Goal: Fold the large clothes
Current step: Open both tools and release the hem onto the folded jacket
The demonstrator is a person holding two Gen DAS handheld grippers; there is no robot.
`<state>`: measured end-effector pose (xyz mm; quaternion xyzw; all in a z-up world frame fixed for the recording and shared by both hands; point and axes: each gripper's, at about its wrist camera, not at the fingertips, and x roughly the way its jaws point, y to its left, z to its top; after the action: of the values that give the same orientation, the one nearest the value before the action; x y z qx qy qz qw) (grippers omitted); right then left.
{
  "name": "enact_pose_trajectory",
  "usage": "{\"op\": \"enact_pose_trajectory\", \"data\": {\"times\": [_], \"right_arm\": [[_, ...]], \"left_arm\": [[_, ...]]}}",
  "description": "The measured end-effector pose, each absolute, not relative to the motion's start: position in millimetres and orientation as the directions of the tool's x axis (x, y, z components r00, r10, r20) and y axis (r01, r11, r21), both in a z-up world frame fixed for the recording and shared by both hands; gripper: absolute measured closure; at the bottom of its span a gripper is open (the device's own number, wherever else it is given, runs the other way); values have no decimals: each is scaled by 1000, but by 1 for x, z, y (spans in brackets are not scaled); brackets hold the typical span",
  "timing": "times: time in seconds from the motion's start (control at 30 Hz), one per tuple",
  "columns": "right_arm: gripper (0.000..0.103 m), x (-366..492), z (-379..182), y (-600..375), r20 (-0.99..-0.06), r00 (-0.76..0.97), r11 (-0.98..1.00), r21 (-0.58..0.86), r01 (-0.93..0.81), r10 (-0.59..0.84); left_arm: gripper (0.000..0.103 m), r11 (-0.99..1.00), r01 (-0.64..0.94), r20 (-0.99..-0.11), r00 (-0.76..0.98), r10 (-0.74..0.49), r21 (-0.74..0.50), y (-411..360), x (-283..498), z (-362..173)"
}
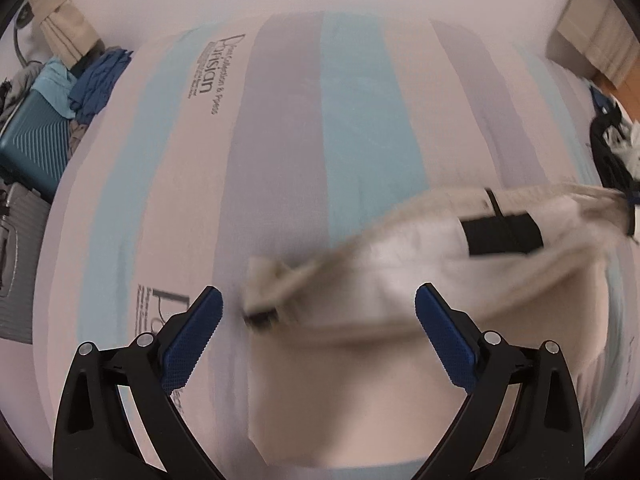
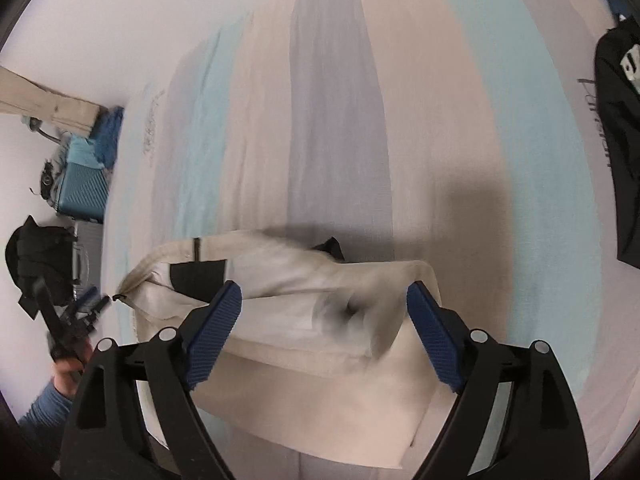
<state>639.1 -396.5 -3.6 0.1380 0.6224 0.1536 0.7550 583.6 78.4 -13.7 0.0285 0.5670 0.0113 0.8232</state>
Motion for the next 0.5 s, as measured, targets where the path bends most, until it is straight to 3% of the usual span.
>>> {"op": "enact_pose_trajectory", "data": {"times": [0.13, 0.3, 0.5], "right_arm": [[22, 610, 2, -370, -932, 221, 954, 258, -155, 288], [22, 571, -34, -316, -956, 171, 949, 193, -250, 240], [22, 579, -64, -266, -960, 204, 961, 142, -237, 192]], "left_arm": [[8, 999, 21, -942, 333, 31, 41, 66, 561, -24], [8, 998, 36, -948, 317, 36, 50, 50, 548, -52], [8, 998, -21, -941, 334, 57, 53, 63, 589, -83]]}}
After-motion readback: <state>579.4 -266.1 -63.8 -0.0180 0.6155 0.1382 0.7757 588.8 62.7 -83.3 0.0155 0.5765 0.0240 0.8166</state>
